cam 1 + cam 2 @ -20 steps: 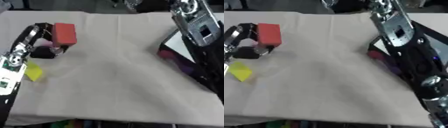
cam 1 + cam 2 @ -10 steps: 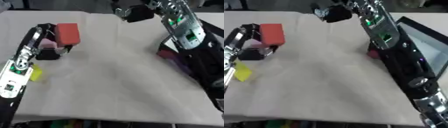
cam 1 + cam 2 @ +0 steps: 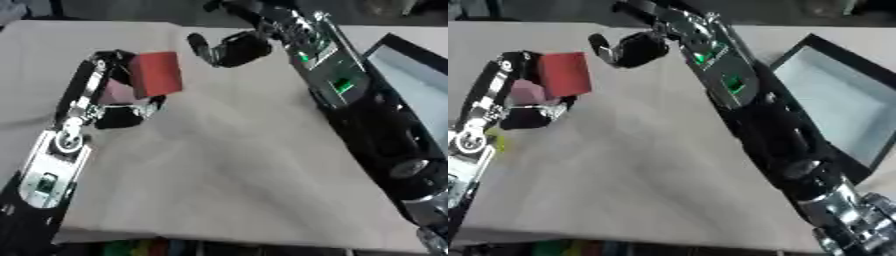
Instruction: Pick up the objects with one hand, pass them to the other hand, and then place them into the box on the other side of the table.
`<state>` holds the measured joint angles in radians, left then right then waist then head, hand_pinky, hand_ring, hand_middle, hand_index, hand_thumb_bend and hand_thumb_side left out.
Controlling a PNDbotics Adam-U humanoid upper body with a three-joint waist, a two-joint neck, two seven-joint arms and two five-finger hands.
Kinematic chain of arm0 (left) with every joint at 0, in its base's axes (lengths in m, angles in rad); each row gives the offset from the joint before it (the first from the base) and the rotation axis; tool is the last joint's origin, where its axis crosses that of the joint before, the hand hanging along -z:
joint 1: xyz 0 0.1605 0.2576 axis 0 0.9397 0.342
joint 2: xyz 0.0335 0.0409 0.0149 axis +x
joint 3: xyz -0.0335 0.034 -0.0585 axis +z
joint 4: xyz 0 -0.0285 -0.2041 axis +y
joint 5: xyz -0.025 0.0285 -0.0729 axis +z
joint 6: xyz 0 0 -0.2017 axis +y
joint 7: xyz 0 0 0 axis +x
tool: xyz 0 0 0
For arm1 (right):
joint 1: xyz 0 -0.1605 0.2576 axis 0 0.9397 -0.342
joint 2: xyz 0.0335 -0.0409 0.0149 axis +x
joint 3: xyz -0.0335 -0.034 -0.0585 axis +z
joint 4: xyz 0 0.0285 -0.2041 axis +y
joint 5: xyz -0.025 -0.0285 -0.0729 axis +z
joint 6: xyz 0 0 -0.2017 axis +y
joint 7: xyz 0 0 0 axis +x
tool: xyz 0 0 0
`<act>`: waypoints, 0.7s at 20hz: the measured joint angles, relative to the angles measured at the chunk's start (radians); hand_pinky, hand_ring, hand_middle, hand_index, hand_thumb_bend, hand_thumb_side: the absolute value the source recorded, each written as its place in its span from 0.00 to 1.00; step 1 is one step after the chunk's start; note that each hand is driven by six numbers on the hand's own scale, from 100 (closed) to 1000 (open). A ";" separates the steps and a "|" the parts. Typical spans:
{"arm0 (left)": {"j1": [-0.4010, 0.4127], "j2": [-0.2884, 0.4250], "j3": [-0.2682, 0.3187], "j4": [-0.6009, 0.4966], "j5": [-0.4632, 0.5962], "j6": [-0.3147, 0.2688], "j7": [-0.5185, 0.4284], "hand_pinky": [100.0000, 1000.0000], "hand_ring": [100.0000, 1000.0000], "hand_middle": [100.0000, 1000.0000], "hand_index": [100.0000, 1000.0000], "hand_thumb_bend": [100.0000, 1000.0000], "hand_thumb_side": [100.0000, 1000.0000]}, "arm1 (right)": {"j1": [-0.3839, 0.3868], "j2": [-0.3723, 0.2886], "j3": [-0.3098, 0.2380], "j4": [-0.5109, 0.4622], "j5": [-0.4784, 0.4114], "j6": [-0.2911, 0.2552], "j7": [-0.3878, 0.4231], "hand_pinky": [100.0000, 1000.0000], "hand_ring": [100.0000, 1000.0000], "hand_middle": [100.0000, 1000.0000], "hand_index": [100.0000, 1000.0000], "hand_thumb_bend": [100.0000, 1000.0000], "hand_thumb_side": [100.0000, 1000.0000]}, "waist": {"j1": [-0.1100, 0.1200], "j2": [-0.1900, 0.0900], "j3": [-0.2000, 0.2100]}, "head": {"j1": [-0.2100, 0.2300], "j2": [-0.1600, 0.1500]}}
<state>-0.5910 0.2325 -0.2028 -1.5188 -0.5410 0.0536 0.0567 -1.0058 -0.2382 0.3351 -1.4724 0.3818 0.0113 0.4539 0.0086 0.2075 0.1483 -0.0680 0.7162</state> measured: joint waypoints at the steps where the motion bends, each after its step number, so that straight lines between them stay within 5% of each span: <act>1: 0.002 -0.006 -0.001 0.000 -0.015 0.004 0.004 0.57 0.42 0.43 0.56 0.13 0.00 | 0.000 0.000 0.001 -0.004 0.000 0.000 0.007 0.90 1.00 0.93 0.96 0.00 0.00 | 0.000 0.000 0.000 | 0.002 -0.001; 14: 0.002 -0.033 -0.005 0.000 -0.095 0.029 0.019 0.55 0.42 0.43 0.55 0.14 0.00 | 0.003 0.002 0.007 -0.050 -0.023 0.015 0.083 0.91 1.00 0.92 0.96 0.01 0.00 | 0.000 0.000 -0.002 | 0.020 -0.007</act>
<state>-0.5891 0.1996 -0.2075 -1.5188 -0.6355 0.0831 0.0761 -1.0029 -0.2357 0.3418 -1.5222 0.3584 0.0262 0.5370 0.0086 0.2075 0.1464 -0.0480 0.7092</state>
